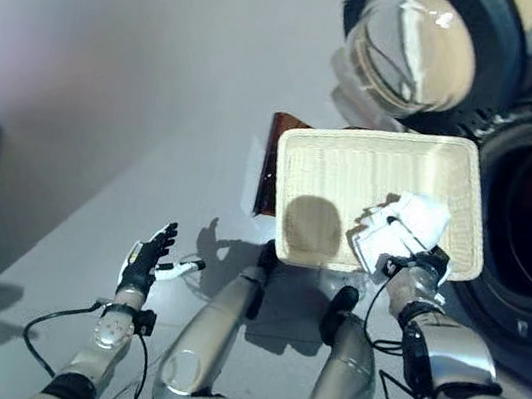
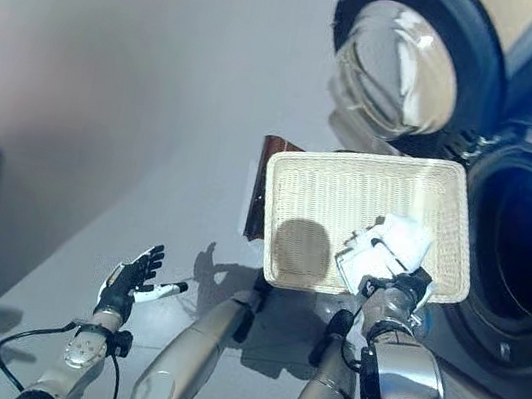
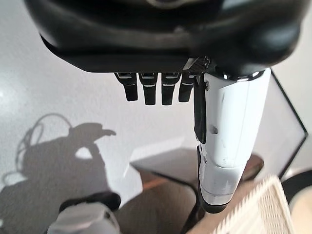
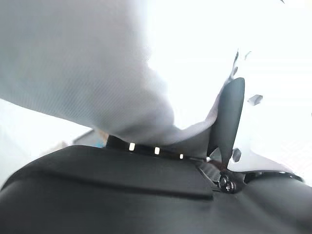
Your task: Pick up the clothes and place them into the washing machine
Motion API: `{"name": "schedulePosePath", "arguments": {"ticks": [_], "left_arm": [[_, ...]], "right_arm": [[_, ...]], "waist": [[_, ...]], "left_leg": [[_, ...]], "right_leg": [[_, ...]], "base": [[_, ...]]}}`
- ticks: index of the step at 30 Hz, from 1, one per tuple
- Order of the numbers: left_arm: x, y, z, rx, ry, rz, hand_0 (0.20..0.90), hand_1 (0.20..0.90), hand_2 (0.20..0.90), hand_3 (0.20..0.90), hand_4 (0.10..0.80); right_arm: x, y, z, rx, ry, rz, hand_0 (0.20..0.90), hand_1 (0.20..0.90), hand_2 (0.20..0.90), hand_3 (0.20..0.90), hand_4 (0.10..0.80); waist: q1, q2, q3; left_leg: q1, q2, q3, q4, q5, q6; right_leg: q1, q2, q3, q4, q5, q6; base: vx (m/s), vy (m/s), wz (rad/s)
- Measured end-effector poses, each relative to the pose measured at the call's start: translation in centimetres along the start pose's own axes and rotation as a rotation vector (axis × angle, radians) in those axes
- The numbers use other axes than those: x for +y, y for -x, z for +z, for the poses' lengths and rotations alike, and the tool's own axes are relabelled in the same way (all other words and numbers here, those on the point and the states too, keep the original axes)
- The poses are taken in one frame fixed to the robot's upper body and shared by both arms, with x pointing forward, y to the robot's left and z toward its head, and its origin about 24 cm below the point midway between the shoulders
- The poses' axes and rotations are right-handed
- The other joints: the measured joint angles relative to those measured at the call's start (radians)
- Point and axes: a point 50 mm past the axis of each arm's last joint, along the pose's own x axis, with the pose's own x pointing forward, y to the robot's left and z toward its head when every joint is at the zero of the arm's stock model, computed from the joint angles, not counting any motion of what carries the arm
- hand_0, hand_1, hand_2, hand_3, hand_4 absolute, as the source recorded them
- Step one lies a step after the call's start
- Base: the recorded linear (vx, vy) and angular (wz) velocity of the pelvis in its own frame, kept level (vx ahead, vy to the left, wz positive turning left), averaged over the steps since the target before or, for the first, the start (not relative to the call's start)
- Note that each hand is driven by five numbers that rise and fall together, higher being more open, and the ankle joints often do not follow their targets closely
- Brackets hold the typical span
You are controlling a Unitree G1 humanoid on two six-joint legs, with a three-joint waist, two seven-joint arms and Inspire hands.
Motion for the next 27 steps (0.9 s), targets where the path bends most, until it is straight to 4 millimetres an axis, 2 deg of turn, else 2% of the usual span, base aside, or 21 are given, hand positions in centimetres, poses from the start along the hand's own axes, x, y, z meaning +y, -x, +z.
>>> {"name": "schedulePosePath", "arguments": {"ticks": [4, 7, 9, 13, 14, 18, 20, 23, 25, 27], "left_arm": [[-0.4, 0.8, -1.7, 0.072, 0.03, 0.002, 0.9, 0.9, 0.9, 0.9, 0.8], [-1.5, 1.4, -2.4, 0.102, 0.081, -0.011, 0.9, 0.9, 0.9, 0.9, 0.8], [-2.2, 1.6, -2.6, 0.107, 0.107, -0.028, 0.9, 0.9, 0.9, 0.9, 0.8], [-3.6, 2.0, -3.1, 0.135, 0.129, -0.065, 0.9, 0.9, 0.9, 0.9, 0.8], [-3.9, 2.1, -3.2, 0.14, 0.131, -0.074, 0.9, 0.9, 0.9, 0.9, 0.8], [-4.9, 2.3, -3.2, 0.142, 0.149, -0.104, 0.9, 0.9, 0.9, 0.9, 0.8], [-5.0, 2.3, -3.2, 0.139, 0.157, -0.102, 0.9, 0.9, 0.9, 0.9, 0.8], [-4.9, 2.2, -3.0, 0.126, 0.168, -0.098, 0.9, 0.9, 0.9, 0.9, 0.8], [-4.9, 2.2, -2.8, 0.114, 0.169, -0.102, 0.9, 0.9, 0.9, 0.9, 0.8], [-4.9, 2.0, -2.2, 0.081, 0.186, -0.1, 0.9, 0.9, 0.9, 0.9, 0.8]], "right_arm": [[1.2, 0.7, -0.5, 0.017, -0.278, 0.018, 0.2, 0.2, 0.2, 0.2, 0.3], [1.5, 1.0, -0.2, 0.011, -0.515, -0.016, 0.2, 0.2, 0.2, 0.2, 0.3], [1.1, 0.9, 0.2, -0.008, -0.608, -0.052, 0.2, 0.2, 0.2, 0.2, 0.3], [0.8, 0.7, 1.7, -0.066, -0.721, -0.094, 0.2, 0.2, 0.2, 0.2, 0.3], [0.7, 0.7, 2.1, -0.079, -0.733, -0.107, 0.2, 0.2, 0.2, 0.2, 0.3], [0.6, 0.3, 4.2, -0.123, -0.778, -0.134, 0.2, 0.2, 0.2, 0.2, 0.3], [0.7, 0.3, 4.6, -0.135, -0.788, -0.141, 0.2, 0.2, 0.2, 0.2, 0.3], [1.6, 0.3, 6.8, -0.155, -0.847, -0.138, 0.2, 0.2, 0.2, 0.2, 0.3], [2.6, 0.3, 10.5, -0.187, -0.907, -0.133, 0.2, 0.2, 0.2, 0.2, 0.3], [3.2, 0.8, 15.0, -0.265, -0.956, -0.101, 0.2, 0.2, 0.2, 0.2, 0.3]], "waist": [[-0.003, 0.005, -0.007], [-0.024, 0.039, -0.027], [-0.023, 0.057, -0.037], [-0.025, 0.089, -0.044], [-0.025, 0.102, -0.043], [-0.028, 0.152, -0.044], [-0.028, 0.158, -0.045], [-0.025, 0.172, -0.043], [-0.017, 0.182, -0.043], [-0.003, 0.198, -0.044]], "left_leg": [[0.04, 0.0, 0.024, -0.042, 0.004, -0.002], [0.045, 0.0, 0.04, -0.072, 0.015, 0.001], [0.047, 0.002, 0.051, -0.077, 0.015, 0.001], [0.054, 0.001, 0.081, -0.1, 0.018, 0.007], [0.061, 0.001, 0.086, -0.111, 0.023, 0.015], [0.07, 0.0, 0.098, -0.128, 0.024, 0.018], [0.074, 0.0, 0.107, -0.135, 0.026, 0.019], [0.075, -0.002, 0.128, -0.14, 0.024, 0.023], [0.06, -0.006, 0.152, -0.134, 0.02, 0.027], [0.031, -0.016, 0.15, -0.129, 0.021, 0.024]], "right_leg": [[0.003, 0.013, 0.044, -0.049, 0.042, 0.003], [-0.001, 0.014, 0.053, -0.074, 0.059, 0.008], [-0.004, 0.021, 0.067, -0.087, 0.065, 0.009], [-0.02, 0.024, 0.097, -0.093, 0.075, 0.012], [-0.02, 0.024, 0.1, -0.095, 0.075, 0.012], [-0.025, 0.027, 0.116, -0.099, 0.076, 0.013], [-0.033, 0.029, 0.128, -0.096, 0.076, 0.013], [-0.057, 0.035, 0.16, -0.084, 0.074, 0.012], [-0.093, 0.039, 0.197, -0.066, 0.072, 0.02], [-0.134, 0.036, 0.212, -0.047, 0.073, 0.023]], "base": [[0.043, 0.034, -0.51], [0.049, 0.042, -0.17], [0.043, 0.028, -0.15], [0.048, 0.023, -0.19], [0.07, 0.035, -0.14], [0.04, 0.023, -0.1], [0.035, 0.023, -0.15], [-0.002, 0.023, -0.26], [-0.051, -0.03, -0.3], [-0.003, -0.006, -0.07]]}}
